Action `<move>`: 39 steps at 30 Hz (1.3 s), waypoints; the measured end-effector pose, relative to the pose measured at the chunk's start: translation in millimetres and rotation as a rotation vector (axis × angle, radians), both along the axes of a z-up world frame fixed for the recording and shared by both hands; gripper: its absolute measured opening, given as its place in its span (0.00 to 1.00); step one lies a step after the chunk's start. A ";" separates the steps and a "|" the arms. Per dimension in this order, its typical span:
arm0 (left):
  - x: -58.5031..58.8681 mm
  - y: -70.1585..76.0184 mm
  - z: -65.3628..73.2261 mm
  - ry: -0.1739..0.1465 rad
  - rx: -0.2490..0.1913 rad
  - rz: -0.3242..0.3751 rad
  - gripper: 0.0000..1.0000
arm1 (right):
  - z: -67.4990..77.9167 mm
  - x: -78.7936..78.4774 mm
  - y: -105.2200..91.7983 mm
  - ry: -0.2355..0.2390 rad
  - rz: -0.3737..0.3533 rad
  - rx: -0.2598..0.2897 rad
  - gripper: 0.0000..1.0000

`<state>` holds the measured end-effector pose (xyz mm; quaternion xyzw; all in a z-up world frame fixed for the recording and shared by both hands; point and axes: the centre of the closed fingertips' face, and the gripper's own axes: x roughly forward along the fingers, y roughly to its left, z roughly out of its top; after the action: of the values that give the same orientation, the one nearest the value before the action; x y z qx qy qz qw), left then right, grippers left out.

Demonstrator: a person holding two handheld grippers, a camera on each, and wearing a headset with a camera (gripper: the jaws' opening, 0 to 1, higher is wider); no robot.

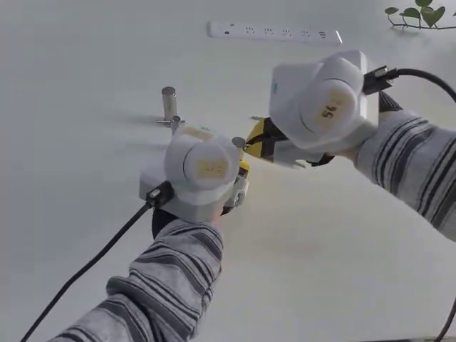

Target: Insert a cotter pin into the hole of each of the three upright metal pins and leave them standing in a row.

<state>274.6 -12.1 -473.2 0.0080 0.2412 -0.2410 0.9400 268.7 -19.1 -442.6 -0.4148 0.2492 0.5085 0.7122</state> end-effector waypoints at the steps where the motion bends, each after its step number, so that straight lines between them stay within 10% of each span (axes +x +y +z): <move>1: 0.1 0.0 -0.1 0.000 0.000 0.001 0.10 | 0.9 -1.3 0.2 0.007 -0.003 0.012 0.01; 34: 0.3 -0.5 -1.7 -0.009 0.036 -0.010 0.10 | 2.1 -4.5 -4.6 0.034 -0.048 0.040 0.00; 39: -1.3 2.0 -5.4 0.028 0.018 -0.001 0.12 | 0.3 -5.1 -5.2 0.049 -0.062 0.047 0.00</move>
<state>273.3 -10.2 -478.6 0.0134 0.2563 -0.2391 0.9365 263.6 -24.3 -442.3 -0.3776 0.2674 0.5018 0.7309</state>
